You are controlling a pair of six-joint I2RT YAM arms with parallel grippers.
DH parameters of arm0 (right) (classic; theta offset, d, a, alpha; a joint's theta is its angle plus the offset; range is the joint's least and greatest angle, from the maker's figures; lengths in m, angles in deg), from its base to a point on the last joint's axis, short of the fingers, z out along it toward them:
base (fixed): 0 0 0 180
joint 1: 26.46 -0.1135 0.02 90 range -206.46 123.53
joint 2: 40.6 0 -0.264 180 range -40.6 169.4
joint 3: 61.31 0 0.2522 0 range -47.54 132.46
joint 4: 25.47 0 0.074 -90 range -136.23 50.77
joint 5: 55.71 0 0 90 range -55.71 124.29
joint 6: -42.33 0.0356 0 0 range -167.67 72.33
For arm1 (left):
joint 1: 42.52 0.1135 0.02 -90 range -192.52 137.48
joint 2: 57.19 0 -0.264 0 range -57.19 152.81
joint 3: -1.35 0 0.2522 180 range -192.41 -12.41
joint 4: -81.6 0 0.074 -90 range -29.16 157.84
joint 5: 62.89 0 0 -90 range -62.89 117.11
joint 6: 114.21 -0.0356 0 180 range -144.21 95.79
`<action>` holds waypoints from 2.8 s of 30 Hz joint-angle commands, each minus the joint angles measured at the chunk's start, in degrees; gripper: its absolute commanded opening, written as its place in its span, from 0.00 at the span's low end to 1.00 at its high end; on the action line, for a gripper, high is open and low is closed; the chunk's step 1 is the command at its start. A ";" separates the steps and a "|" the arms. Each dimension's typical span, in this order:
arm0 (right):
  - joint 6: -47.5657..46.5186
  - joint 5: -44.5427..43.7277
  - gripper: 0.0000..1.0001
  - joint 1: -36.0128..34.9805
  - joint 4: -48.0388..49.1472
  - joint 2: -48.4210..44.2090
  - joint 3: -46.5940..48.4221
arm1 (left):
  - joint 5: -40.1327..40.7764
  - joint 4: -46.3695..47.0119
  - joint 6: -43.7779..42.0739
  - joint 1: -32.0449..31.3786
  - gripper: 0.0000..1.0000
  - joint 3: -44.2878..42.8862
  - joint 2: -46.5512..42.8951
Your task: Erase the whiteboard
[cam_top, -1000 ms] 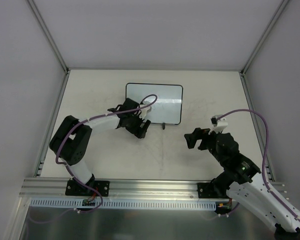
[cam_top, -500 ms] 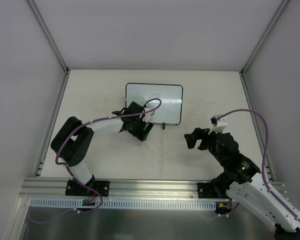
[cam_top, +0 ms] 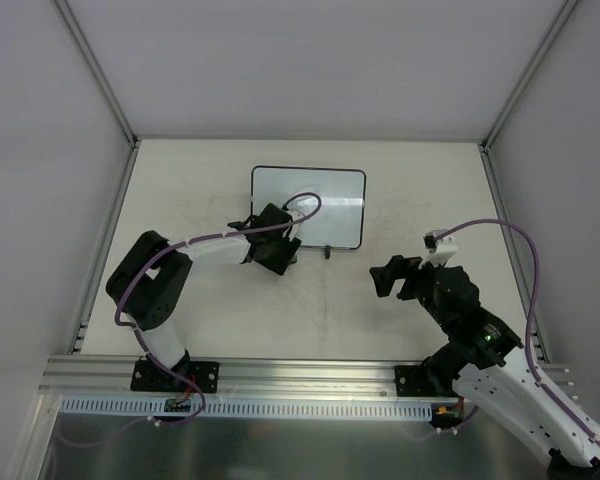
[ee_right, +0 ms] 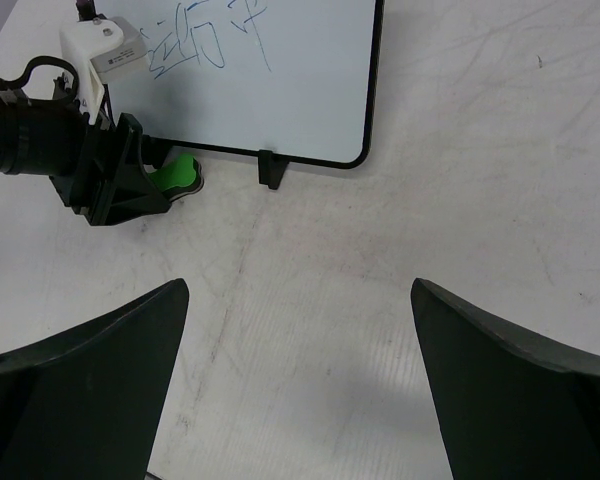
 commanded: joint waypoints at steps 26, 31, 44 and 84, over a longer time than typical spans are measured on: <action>-0.50 0.93 0.99 0.90 0.95 1.57 1.83 | -2.30 1.20 2.51 -2.17 0.31 4.96 -5.82; -0.14 0.84 0.99 0.99 1.13 2.27 1.83 | -1.78 0.94 3.65 -2.52 0.33 8.65 -12.06; -2.16 11.30 0.99 5.11 3.94 13.08 8.59 | -4.50 -0.20 8.57 -2.52 0.15 14.28 -26.55; 9.00 67.19 0.65 40.89 53.77 75.30 34.70 | 0.33 -1.61 13.85 -0.76 0.00 8.48 -43.72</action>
